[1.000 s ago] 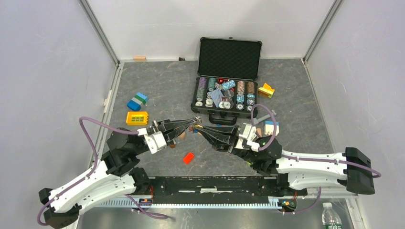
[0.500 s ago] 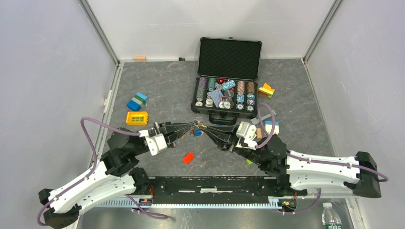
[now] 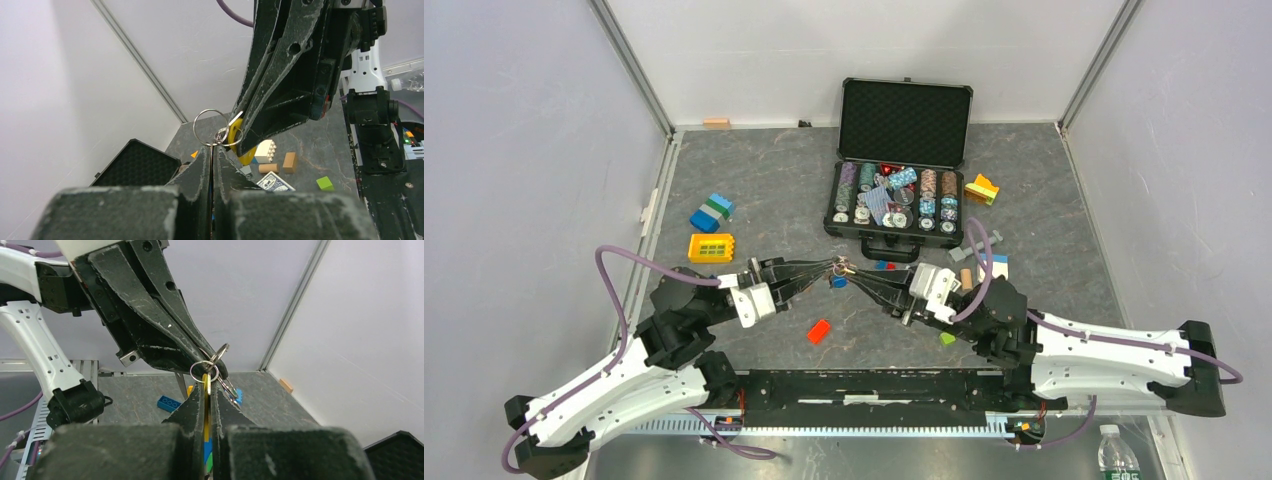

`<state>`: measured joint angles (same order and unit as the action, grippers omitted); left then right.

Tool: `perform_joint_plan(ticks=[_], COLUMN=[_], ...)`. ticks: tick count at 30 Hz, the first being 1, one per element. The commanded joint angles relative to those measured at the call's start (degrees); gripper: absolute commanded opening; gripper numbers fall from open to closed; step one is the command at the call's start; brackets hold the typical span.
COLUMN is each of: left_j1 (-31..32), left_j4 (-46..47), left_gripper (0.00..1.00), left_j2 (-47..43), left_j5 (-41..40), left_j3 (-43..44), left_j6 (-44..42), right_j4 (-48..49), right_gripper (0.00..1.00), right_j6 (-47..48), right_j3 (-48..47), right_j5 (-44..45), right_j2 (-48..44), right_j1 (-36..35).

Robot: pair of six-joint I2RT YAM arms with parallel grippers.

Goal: Remove the keys from the keyring
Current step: Remove the key from the keyring.

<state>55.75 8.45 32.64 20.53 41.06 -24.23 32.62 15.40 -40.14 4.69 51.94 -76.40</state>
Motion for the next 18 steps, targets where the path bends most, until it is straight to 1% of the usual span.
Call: perform_joint_plan(ticks=[1,14,18], left_j1=[0.1,0.0,0.1], left_j4=[1.3,0.0,-0.4], left_gripper=[0.02,0.02,0.02], left_j2=[0.0,0.6,0.8], left_j5=[1.8,2.7,3.1], left_j3=[1.0,1.7,1.9], left_j6=[-1.9,-2.1,-2.2], right_j4=[-1.7,-4.4,-4.4], right_gripper=[0.0,0.0,0.01], right_j6=[2.0,3.3,3.5], right_j3=[-3.8,-4.9,-4.8], right_j5=[-3.1,-3.0,-1.3], right_j2=[-2.0,-3.8,-4.2], right_j1=[-0.3,-0.3,-0.2])
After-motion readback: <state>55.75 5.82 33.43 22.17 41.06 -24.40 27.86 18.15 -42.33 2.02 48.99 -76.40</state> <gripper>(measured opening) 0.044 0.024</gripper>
